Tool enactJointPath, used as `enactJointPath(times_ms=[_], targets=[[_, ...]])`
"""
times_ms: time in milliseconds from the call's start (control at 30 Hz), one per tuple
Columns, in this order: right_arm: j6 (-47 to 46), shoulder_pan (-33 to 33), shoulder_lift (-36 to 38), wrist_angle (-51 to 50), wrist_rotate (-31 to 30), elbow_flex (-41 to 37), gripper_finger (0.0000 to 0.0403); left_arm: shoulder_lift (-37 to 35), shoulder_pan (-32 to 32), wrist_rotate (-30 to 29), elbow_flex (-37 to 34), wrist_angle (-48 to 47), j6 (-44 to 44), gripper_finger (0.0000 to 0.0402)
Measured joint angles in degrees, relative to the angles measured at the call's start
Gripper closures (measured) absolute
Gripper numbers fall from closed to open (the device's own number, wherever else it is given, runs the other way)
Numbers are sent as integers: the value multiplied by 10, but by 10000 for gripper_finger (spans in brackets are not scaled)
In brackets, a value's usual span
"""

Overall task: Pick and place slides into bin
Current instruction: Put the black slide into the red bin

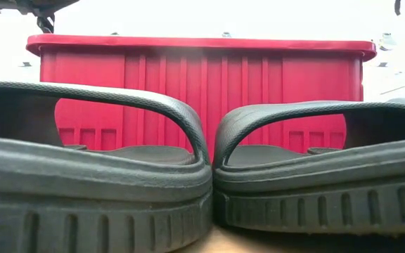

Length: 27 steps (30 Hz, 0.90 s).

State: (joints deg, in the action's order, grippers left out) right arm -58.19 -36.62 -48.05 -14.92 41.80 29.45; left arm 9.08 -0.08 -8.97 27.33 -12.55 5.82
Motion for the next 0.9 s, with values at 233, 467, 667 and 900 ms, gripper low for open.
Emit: enactJointPath(times_ms=[233,467,667,900], targets=[[10,0,-9,39,-50,38,399,0,0,0,0,0,0,385],[96,15,-57,-6,-136,172,400,0,0,0,0,0,0,385],[262,90,-105,-124,-241,340,399,0,0,0,0,0,0,385],[420,248,-129,-301,-491,511,397,0,0,0,0,0,0,385]])
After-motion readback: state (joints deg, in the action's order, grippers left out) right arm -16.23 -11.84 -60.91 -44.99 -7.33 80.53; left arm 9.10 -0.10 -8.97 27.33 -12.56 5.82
